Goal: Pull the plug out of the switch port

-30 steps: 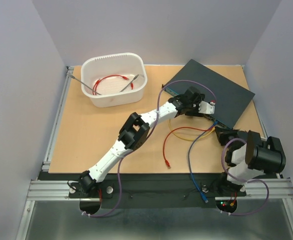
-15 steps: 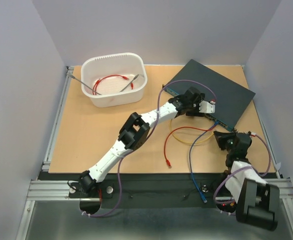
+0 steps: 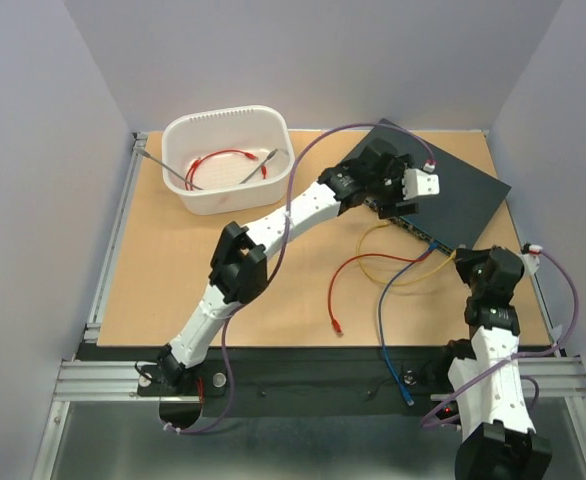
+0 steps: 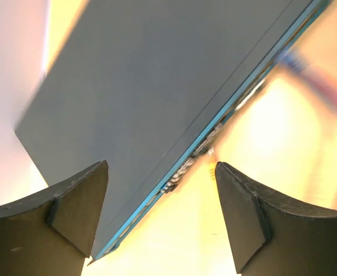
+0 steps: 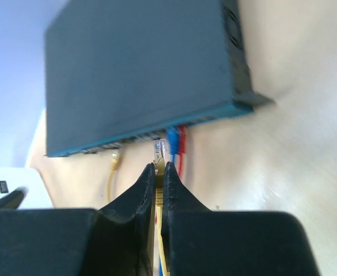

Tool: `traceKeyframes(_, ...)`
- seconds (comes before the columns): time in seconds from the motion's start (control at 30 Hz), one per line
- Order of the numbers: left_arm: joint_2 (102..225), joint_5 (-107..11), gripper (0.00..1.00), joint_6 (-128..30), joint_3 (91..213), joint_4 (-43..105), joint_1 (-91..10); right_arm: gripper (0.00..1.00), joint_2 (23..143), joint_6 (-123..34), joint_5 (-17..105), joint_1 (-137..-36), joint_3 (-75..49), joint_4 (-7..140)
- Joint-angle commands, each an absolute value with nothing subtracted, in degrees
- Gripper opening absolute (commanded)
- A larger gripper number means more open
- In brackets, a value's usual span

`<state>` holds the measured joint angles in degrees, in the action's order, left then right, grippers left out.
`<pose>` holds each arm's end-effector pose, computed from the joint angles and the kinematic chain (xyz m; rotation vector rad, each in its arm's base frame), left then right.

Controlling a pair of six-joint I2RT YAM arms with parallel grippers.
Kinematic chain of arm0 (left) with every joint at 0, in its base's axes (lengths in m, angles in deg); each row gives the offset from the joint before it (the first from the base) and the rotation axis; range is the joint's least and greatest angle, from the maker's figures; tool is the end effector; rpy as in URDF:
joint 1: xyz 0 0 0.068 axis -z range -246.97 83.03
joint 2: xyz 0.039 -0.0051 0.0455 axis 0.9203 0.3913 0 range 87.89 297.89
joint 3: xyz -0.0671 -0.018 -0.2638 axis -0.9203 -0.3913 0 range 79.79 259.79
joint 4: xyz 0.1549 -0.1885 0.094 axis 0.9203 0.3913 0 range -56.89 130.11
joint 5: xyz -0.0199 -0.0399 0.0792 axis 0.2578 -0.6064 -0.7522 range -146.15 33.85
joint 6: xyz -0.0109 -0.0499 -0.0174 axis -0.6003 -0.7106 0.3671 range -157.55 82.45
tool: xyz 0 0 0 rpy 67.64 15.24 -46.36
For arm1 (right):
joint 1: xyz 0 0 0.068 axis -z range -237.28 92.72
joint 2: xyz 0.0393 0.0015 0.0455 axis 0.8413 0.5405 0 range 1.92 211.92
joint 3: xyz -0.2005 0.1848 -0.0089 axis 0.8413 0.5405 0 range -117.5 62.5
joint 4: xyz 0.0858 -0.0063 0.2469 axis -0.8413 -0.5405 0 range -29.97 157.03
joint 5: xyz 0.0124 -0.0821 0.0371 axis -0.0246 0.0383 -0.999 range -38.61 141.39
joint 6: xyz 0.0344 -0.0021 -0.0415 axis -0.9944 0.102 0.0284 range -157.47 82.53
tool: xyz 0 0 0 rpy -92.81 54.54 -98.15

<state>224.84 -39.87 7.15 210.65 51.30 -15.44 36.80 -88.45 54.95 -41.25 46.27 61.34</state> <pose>0.3415 -0.4457 0.2830 1.6008 1.1893 -0.3598 0.1479 -0.0449 0.1978 1.1429 1.6535 0.3299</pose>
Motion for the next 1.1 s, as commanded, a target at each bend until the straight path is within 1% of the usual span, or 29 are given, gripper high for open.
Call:
traceKeyframes(0.0, 213.94, -22.89, 0.89, -2.21, 211.36, 58.59, -14.67, 0.00, 35.41, -80.11, 55.27, -41.55, 38.08, 57.72)
traceKeyframes(0.03, 212.45, -19.70, 0.93, -4.31, 210.23, 59.12, -14.50, 0.00, 35.67, -79.49, 52.91, -41.55, 35.02, 56.93)
traceKeyframes(0.1, 211.04, -11.64, 0.97, -6.08, 208.12, 59.39, -14.06, 0.00, 36.11, -79.04, 50.01, -41.55, 32.63, 55.35)
traceKeyframes(0.13, 210.51, -9.85, 0.99, -6.52, 206.02, 59.30, -13.71, 0.00, 35.94, -79.57, 48.94, -41.64, 31.57, 54.91)
traceKeyframes(0.23, 209.27, -6.68, 0.99, -6.79, 201.54, 57.99, -11.25, 0.00, 33.84, -81.76, 45.43, -41.64, 29.63, 54.64)
traceKeyframes(0.33, 209.18, -6.40, 0.99, -7.84, 199.06, 55.26, -9.76, 0.00, 32.34, -82.56, 43.49, -41.55, 27.44, 53.85)
traceKeyframes(0.5, 209.53, -5.08, 0.99, -10.65, 199.06, 51.49, -8.26, 0.01, 30.67, -83.44, 43.13, -41.55, 24.09, 51.48)
traceKeyframes(0.67, 211.20, -4.82, 0.99, -18.28, 196.86, 46.21, -6.41, 0.00, 29.26, -83.97, 43.66, -41.55, 21.55, 50.60)
traceKeyframes(0.7, 211.47, -5.17, 0.95, -19.18, 196.60, 44.64, -6.15, 0.00, 29.26, -83.88, 43.75, -41.55, 21.45, 50.34)
traceKeyframes(0.73, 211.82, -5.26, 0.95, -19.71, 196.59, 44.01, -6.15, 0.00, 29.17, -83.70, 43.66, -41.55, 21.37, 50.25)
traceKeyframes(0.77, 212.34, -5.78, 0.85, -21.37, 196.24, 42.61, -6.06, 0.00, 28.91, -83.61, 43.92, -41.55, 21.19, 49.81)
traceKeyframes(0.87, 212.70, -6.14, 0.62, -23.31, 196.07, 41.02, -6.06, 0.00, 28.12, -83.88, 44.36, -41.55, 20.93, 49.63)
traceKeyframes(0.97, 213.05, -6.31, 0.60, -25.95, 197.29, 39.00, -5.97, 0.00, 27.76, -84.58, 44.19, -41.55, 20.84, 49.54)
traceKeyframes(1.03, 213.31, -7.45, 0.41, -26.65, 198.26, 38.56, -5.80, 0.01, 27.67, -85.19, 43.84, -41.64, 20.84, 49.54)
traceKeyframes(1.07, 213.31, -7.80, 0.21, -26.74, 198.96, 38.56, -5.79, 0.00, 27.50, -85.02, 43.84, -41.55, 20.66, 49.37)
